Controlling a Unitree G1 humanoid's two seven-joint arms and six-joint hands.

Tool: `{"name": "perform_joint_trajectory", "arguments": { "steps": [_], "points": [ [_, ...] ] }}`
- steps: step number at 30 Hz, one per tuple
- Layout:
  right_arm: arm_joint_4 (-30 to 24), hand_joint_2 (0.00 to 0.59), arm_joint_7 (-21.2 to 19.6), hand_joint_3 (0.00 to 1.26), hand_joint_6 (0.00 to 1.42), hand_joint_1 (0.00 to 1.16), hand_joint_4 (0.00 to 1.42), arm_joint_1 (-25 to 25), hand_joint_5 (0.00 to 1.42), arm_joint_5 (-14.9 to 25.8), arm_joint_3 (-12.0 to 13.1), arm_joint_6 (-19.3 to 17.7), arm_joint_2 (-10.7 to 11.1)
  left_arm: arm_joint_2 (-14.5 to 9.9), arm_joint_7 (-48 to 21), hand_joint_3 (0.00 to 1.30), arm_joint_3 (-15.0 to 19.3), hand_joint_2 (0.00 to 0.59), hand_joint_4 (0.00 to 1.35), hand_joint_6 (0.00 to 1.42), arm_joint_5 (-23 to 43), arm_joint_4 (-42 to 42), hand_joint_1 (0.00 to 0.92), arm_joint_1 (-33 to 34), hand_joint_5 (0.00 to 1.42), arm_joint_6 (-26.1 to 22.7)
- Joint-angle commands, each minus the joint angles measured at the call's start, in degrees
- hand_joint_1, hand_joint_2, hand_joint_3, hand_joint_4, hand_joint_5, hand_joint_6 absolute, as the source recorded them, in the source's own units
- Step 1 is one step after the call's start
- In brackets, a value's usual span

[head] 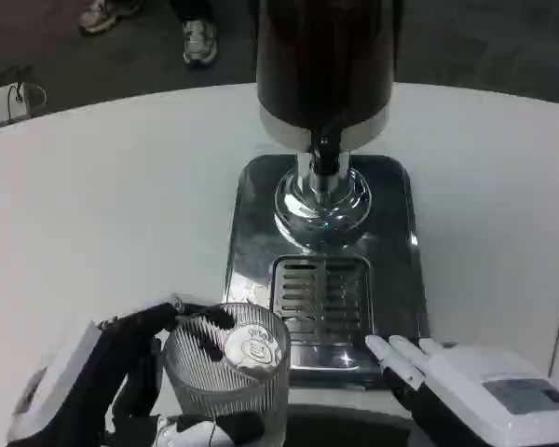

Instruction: Grasp the cup under the faucet to collect the drink, then remove the cup.

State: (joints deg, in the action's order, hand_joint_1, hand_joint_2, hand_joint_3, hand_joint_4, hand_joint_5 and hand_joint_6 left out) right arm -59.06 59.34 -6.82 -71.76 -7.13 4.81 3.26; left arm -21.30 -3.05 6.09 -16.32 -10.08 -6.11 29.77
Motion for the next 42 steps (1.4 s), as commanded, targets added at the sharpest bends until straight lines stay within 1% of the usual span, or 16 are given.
{"name": "perform_joint_trajectory", "arguments": {
  "steps": [1, 6, 15, 18, 21, 24, 31, 39, 42],
  "points": [
    [-0.92, 0.459, 0.04, 0.0, 0.0, 0.52, 0.0, -0.49, 0.0, -0.1, -0.19, -0.52, -0.01, 0.23, 0.23, 1.0, 0.12, 0.0, 1.13, 1.42, 0.56, -0.59, 0.58, -0.98, 1.33, 1.25],
    [-0.94, 0.459, -0.14, 0.0, 0.0, 0.52, 0.0, -0.26, 0.0, -0.11, -0.02, -0.73, 0.13, 0.11, 0.16, 1.0, 0.13, 0.0, 1.13, 1.42, 0.6, -0.49, 0.581, -0.55, 1.32, 1.11],
    [-0.37, 0.459, 0.57, 0.0, 0.0, 0.52, 0.0, 0.8, 0.0, 0.85, -0.18, -0.63, 1.56, -0.81, -0.65, 1.0, -0.12, 0.0, 1.13, 1.42, 0.86, 0.89, 0.581, 1.14, 1.31, 1.47],
    [-0.3, 0.463, 0.44, 0.0, 0.0, 0.52, 0.0, 1.11, 0.0, 0.78, -0.1, -0.18, 1.57, -0.7, -0.58, 1.0, -0.23, 0.0, 1.13, 1.42, 0.73, 1.42, 0.581, 2.23, 1.31, 1.52],
    [0.05, 0.465, 0.39, 0.0, 0.0, 0.52, 0.0, 1.04, 0.0, 0.34, -0.28, 0.14, 1.23, -0.37, -0.31, 1.0, -0.59, 0.0, 1.13, 1.42, 0.37, 2.23, 0.581, 3.19, 1.31, 1.73],
    [0.4, 0.466, -0.69, 0.0, 0.0, 0.53, 0.0, 0.4, 0.0, -0.84, -1.23, -0.17, 0.37, 0.09, 0.29, 1.0, -1.06, 0.0, 1.13, 1.42, -0.22, 3.86, 0.581, 4.43, 1.31, 1.97],
    [0.16, 0.467, -2.88, 0.0, 0.0, 0.53, 0.0, -2.33, 0.0, -3.37, -3.25, -1.61, -0.6, 0.64, 1.24, 1.0, -2.3, 0.0, 1.13, 1.42, -2.02, 8.55, 0.581, 8.57, 1.33, 2.04],
    [-0.63, 0.468, -2.77, 0.0, 0.0, 0.53, 0.0, -2.67, 0.0, -4.43, -2.53, -1.62, -1.64, 0.62, 4.29, 1.0, -3.42, 0.0, 1.13, 1.42, -5.62, 17.64, 0.581, 17.21, 1.33, 2.45],
    [-0.7, 0.468, -2.61, 0.0, 0.0, 0.53, 0.0, -2.68, 0.0, -4.6, -2.67, -1.66, -2.0, 0.36, 5.84, 1.0, -3.72, 0.0, 1.13, 1.42, -6.97, 21.19, 0.581, 20.39, 1.33, 2.65]
  ]
}}
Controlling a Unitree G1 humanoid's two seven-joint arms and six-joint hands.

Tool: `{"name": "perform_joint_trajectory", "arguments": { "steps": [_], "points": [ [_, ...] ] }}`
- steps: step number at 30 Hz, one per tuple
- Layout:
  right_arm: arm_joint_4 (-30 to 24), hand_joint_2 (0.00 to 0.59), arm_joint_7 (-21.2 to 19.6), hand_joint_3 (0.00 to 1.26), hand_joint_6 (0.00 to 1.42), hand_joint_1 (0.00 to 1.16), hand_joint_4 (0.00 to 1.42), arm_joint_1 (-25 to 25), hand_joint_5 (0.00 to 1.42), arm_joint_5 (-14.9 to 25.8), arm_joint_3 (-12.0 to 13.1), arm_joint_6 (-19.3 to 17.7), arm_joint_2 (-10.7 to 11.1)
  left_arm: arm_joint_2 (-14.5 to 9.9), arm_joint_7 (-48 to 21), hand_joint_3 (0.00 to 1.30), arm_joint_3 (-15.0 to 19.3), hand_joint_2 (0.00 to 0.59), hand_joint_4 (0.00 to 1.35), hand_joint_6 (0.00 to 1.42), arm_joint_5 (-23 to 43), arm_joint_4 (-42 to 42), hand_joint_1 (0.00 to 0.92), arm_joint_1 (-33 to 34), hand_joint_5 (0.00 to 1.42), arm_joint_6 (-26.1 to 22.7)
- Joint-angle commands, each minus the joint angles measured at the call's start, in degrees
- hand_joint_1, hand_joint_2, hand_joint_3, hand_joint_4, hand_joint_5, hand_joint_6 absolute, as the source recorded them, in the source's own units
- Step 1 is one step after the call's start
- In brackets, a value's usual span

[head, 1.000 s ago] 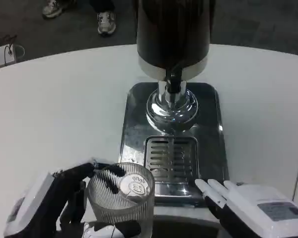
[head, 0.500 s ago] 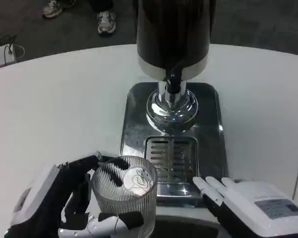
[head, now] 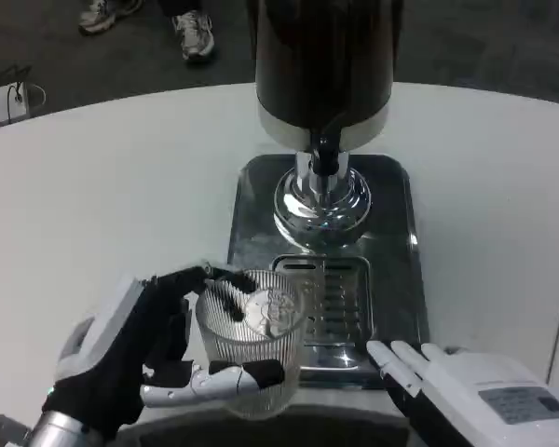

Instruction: Grasp the cup under the faucet to collect the drink, then remove the cup.

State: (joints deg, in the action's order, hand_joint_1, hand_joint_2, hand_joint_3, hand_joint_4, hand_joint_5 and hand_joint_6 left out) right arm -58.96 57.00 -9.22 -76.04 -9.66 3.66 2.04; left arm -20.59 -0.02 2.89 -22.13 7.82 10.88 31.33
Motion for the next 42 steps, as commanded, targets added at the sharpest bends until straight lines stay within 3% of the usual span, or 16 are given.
{"name": "perform_joint_trajectory", "arguments": {
  "steps": [1, 10, 17, 26, 32, 38, 42],
  "points": [
    [-0.8, 0.468, -0.24, 0.0, 0.0, 0.53, 0.0, -0.3, 0.0, -0.37, -0.2, -0.53, -0.87, -0.48, 3.56, 1.0, -0.69, 0.0, 1.13, 1.42, -1.79, 5.19, 0.581, 5.04, 1.33, 1.16],
    [-0.55, 0.468, 0.24, 0.0, 0.0, 0.53, 0.0, 0.03, 0.0, -1.44, -1.66, -0.83, -2.41, -1.64, 9.25, 1.0, -3.2, 0.0, 1.13, 1.42, -5.29, 18.21, 0.581, 15.72, 1.33, 2.68],
    [-1.04, 0.468, 1.11, 0.0, 0.0, 0.53, 0.0, -0.15, 0.0, -0.97, -0.94, -0.88, -2.21, -0.55, 13.21, 1.0, -6.75, 0.0, 1.13, 1.42, -7.53, 27.51, 0.581, 23.97, 1.33, 2.0],
    [-1.04, 0.468, 1.04, 0.0, 0.0, 0.53, 0.0, -0.24, 0.0, 1.55, 1.33, -1.05, -1.67, 1.26, 16.95, 1.0, -12.04, 0.0, 1.13, 1.42, -10.56, 35.13, 0.581, 30.75, 1.33, 1.0],
    [-1.04, 0.468, 0.57, 0.0, 0.0, 0.53, 0.0, -0.75, 0.0, 4.57, 4.41, -1.48, -0.84, 1.77, 17.85, 0.99, -14.73, 0.0, 1.13, 1.42, -11.72, 35.88, 0.578, 32.83, 1.32, -0.06],
    [-1.04, 0.468, 0.32, 0.0, 0.0, 0.54, 0.0, -1.34, 0.0, 9.01, 8.87, -2.32, 0.45, 1.49, 16.81, 0.83, -16.69, 0.0, 0.86, 1.41, -13.49, 32.51, 0.463, 32.73, 1.13, -5.32],
    [-1.04, 0.468, -0.02, 0.0, 0.0, 0.54, 0.0, -2.12, 0.0, 10.83, 10.44, -2.85, 0.5, 1.19, 16.65, 0.75, -17.34, 0.0, 0.66, 1.39, -13.47, 30.39, 0.315, 32.02, 1.05, -7.41]
  ]
}}
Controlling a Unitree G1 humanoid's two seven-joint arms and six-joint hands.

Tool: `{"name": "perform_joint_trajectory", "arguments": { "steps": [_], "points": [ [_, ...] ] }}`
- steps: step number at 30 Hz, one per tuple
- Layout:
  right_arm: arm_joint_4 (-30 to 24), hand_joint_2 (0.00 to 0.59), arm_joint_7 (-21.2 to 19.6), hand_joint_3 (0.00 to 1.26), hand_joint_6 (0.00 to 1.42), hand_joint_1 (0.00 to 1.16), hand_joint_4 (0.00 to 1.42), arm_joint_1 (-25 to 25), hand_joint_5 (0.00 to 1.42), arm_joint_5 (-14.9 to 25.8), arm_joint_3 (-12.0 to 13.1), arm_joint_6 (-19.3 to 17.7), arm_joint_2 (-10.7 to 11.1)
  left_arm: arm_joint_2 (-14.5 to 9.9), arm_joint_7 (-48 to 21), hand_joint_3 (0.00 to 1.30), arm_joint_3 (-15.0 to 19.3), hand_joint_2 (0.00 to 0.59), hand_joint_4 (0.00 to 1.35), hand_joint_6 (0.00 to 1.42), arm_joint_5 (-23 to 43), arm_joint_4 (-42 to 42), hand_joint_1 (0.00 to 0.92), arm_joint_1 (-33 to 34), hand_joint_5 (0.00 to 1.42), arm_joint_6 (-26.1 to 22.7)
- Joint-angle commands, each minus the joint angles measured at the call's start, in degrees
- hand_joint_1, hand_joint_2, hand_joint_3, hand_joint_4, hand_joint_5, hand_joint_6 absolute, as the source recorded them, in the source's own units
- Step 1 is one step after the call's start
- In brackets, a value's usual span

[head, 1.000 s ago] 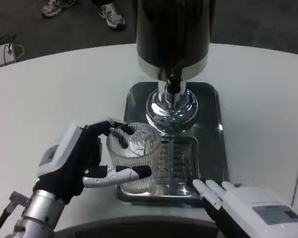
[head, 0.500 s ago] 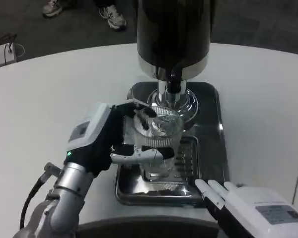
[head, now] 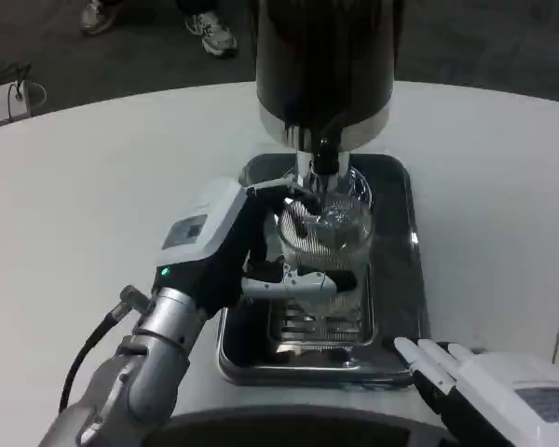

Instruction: Grasp the cup under the faucet to collect the drink, then remove the cup.

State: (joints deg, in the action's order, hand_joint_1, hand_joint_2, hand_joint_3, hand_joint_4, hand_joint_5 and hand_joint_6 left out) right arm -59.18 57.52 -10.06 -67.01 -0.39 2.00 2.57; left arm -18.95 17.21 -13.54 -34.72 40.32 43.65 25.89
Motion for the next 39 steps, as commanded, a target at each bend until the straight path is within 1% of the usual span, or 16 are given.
{"name": "perform_joint_trajectory", "arguments": {
  "steps": [1, 2, 5, 8, 18, 21, 23, 26, 28, 32, 34, 38, 39],
  "points": [
    [-0.82, 0.468, -0.61, 0.0, 0.0, 0.54, 0.0, -1.55, 0.0, 2.14, 1.41, -1.33, -0.06, -0.56, -0.68, 0.72, -1.12, 0.012, 0.6, 1.38, -0.87, -2.47, 0.251, -0.88, 1.04, -2.24],
    [-0.82, 0.468, -0.65, 0.0, 0.0, 0.54, 0.0, -1.73, 0.0, 2.39, 1.6, -1.48, -0.1, -0.67, -0.84, 0.7, -1.31, 0.013, 0.56, 1.37, -0.76, -2.75, 0.22, -0.99, 1.03, -2.36],
    [-0.82, 0.468, -0.83, 0.0, 0.0, 0.54, 0.0, -2.08, 0.0, 3.01, 1.96, -1.83, -0.4, -0.92, -1.11, 0.59, -1.58, 0.002, 0.44, 1.33, -0.5, -3.31, 0.156, -1.19, 0.94, -2.47],
    [-0.82, 0.468, -0.96, 0.01, 0.0, 0.54, 0.0, -2.25, 0.0, 3.41, 2.24, -2.13, -0.74, -1.07, -1.27, 0.53, -1.5, 0.001, 0.39, 1.29, -0.18, -3.91, 0.122, -1.36, 0.89, -2.48],
    [-0.82, 0.468, -0.45, 0.03, 0.0, 0.54, 0.0, -2.23, 0.0, 4.22, 2.59, -2.5, -1.34, -2.74, -1.55, 0.49, -0.66, 0.0, 0.34, 1.27, 0.57, -6.54, 0.114, -2.3, 0.84, -2.4],
    [-0.82, 0.468, -0.07, 0.03, 0.0, 0.54, 0.0, -2.29, 0.0, 4.33, 2.72, -2.47, -1.41, -3.24, -1.99, 0.46, -0.38, 0.0, 0.33, 1.24, 1.02, -7.66, 0.101, -3.16, 0.81, -2.21],
    [-0.82, 0.468, 0.05, 0.03, 0.0, 0.54, 0.0, -2.44, 0.0, 4.52, 2.68, -2.53, -1.35, -4.0, -2.75, 0.43, 0.18, 0.0, 0.32, 1.24, 1.86, -9.45, 0.09, -4.56, 0.8, -1.63],
    [-0.82, 0.468, 0.19, 0.04, 0.0, 0.54, 0.0, -2.2, 0.0, 4.54, 2.72, -2.69, -1.24, -5.03, -3.7, 0.43, 1.17, 0.0, 0.32, 1.24, 2.71, -12.52, 0.086, -6.61, 0.8, -1.54],
    [-0.82, 0.468, 0.29, 0.04, 0.0, 0.54, 0.0, -2.05, 0.0, 4.6, 2.92, -2.57, -1.16, -6.41, -4.88, 0.43, 2.5, 0.0, 0.33, 1.24, 3.71, -16.05, 0.085, -8.87, 0.81, -1.69],
    [-0.82, 0.468, 0.31, 0.04, 0.0, 0.54, 0.0, -1.98, 0.0, 4.85, 3.19, -2.52, -1.16, -7.74, -7.35, 0.43, 4.79, 0.004, 0.37, 1.24, 5.54, -21.34, 0.099, -12.23, 0.83, -2.21],
    [-0.82, 0.468, 0.19, 0.04, 0.0, 0.54, 0.0, -1.91, 0.0, 4.8, 3.35, -2.67, -1.23, -8.32, -8.27, 0.44, 7.28, 0.004, 0.4, 1.24, 8.14, -25.86, 0.1, -15.46, 0.83, -1.66],
    [-0.82, 0.468, -0.09, 0.05, 0.0, 0.54, 0.0, -1.83, 0.0, 4.53, 3.62, -2.7, -1.5, -7.9, -9.19, 0.47, 11.31, 0.02, 0.47, 1.24, 12.54, -32.66, 0.094, -19.88, 0.83, -1.06],
    [-0.82, 0.468, -0.17, 0.05, 0.0, 0.54, 0.0, -1.84, 0.0, 4.31, 3.65, -2.65, -1.64, -7.43, -9.35, 0.48, 12.64, 0.027, 0.49, 1.21, 14.47, -35.06, 0.101, -21.0, 0.82, -0.78]
  ]
}}
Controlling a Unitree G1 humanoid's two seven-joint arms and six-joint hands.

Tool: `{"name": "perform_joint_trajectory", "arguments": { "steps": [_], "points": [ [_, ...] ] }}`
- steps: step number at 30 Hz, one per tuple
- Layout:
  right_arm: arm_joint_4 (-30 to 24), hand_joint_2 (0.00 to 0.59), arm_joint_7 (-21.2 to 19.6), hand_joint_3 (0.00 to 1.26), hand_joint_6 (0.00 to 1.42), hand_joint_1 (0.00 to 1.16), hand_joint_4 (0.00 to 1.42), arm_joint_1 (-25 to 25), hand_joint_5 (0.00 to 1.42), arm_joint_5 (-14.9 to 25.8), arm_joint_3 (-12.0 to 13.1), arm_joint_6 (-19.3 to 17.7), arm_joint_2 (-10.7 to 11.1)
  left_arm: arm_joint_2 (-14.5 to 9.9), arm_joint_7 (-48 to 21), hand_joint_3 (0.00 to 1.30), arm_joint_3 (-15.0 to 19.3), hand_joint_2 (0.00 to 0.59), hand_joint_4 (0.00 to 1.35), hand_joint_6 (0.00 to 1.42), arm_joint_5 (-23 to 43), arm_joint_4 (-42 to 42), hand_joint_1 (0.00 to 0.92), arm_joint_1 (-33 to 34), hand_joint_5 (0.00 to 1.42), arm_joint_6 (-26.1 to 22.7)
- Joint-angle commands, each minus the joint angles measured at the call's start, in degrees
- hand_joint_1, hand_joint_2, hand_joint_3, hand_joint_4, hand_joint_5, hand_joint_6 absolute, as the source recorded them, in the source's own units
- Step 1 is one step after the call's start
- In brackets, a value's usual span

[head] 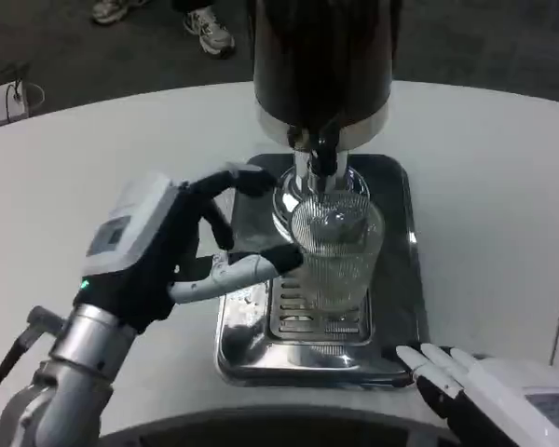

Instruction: Grasp the cup under the faucet to collect the drink, then remove the cup.

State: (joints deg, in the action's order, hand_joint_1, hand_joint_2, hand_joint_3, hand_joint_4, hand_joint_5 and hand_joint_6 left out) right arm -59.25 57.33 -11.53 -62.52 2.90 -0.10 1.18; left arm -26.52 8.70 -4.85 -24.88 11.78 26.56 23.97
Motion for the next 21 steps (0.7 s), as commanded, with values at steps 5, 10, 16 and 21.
{"name": "perform_joint_trajectory", "arguments": {
  "steps": [5, 10, 16, 21],
  "points": [
    [-0.75, 0.468, -0.09, 0.05, 0.0, 0.54, 0.0, -0.53, 0.0, -0.91, 0.01, -0.66, -0.91, 2.1, -5.32, 0.51, 7.21, 0.05, 0.53, 1.04, 14.72, -15.25, 0.097, -4.96, 0.75, -0.06],
    [-0.75, 0.468, 0.01, 0.05, 0.0, 0.54, 0.0, -0.7, 0.0, -1.48, -0.94, -0.98, -1.32, 2.85, -11.29, 0.42, 7.6, 0.05, 0.43, 0.62, 21.8, -19.64, 0.033, -2.23, 0.51, -3.95],
    [-0.75, 0.468, 0.14, 0.05, 0.0, 0.54, 0.0, -0.39, 0.0, -2.06, -1.68, -1.17, -1.67, 3.85, -17.37, 0.31, 6.76, 0.052, 0.29, 0.46, 26.42, -20.7, 0.013, 1.6, 0.37, -9.69],
    [-0.75, 0.468, 0.14, 0.05, 0.0, 0.54, 0.0, -0.62, 0.0, -2.3, -1.66, -1.67, -2.28, 5.01, -21.99, 0.26, 4.92, 0.051, 0.23, 0.4, 27.66, -18.99, 0.0, 4.8, 0.31, -12.92]
  ]
}}
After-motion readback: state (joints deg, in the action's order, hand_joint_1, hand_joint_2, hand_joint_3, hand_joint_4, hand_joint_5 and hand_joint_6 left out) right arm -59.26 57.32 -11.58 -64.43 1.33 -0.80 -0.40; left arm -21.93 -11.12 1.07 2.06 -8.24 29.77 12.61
